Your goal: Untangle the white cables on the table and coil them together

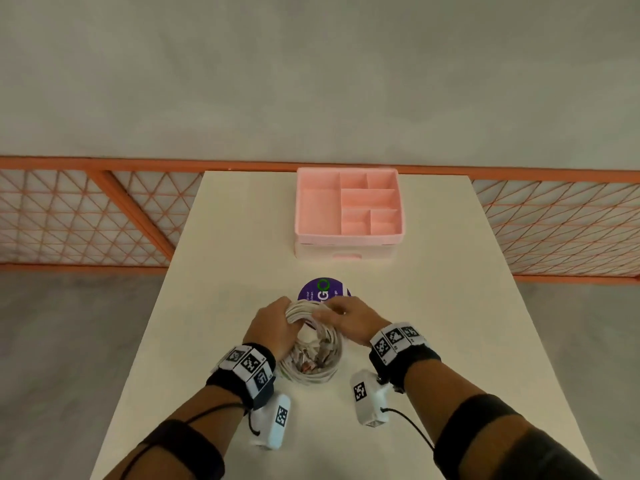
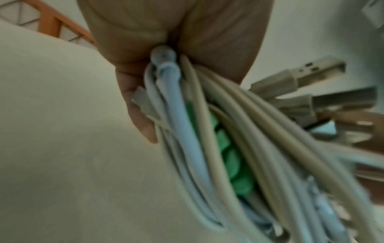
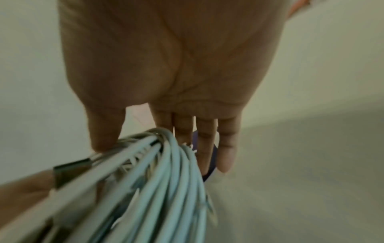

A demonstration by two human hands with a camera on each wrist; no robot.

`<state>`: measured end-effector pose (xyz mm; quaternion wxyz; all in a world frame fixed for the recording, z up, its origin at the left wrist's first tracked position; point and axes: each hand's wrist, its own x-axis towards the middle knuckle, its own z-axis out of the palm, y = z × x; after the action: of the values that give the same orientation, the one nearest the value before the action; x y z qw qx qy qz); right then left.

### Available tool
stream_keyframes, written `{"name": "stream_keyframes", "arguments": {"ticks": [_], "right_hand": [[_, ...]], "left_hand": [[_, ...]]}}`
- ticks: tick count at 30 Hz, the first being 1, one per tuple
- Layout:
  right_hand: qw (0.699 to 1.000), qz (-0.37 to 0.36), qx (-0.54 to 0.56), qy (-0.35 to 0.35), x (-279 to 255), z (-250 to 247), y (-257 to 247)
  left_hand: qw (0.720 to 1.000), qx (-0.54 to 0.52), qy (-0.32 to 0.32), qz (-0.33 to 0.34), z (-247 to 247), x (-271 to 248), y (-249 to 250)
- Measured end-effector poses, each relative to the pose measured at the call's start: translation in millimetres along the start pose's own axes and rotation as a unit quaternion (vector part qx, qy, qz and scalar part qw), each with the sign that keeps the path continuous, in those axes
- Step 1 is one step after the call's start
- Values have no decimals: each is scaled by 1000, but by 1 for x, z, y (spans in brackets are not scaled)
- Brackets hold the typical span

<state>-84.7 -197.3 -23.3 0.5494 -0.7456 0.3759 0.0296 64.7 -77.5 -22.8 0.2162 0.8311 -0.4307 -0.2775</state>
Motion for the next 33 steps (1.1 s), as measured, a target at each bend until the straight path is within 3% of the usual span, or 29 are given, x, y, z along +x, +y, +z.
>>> {"name": "stream_keyframes", "arguments": {"ticks": [5,8,16,23,33], "right_hand": [[969,59,223,92,33,-15,28],[946,78,291,123,46,-24,32],[857,69,468,204,73,-29,19],[812,83,524,244,86,-28,12],[782,123,555,257,62,-11,14]], "left_hand": [[997,-18,34,-66,7,33,-8],[994,-27,48,-96,9,47,-18],[994,-38,62,-86,15,49,-24],[994,-34,66,-85,17,51,-27],[995,-52,46,-66,2,34,-28]]}}
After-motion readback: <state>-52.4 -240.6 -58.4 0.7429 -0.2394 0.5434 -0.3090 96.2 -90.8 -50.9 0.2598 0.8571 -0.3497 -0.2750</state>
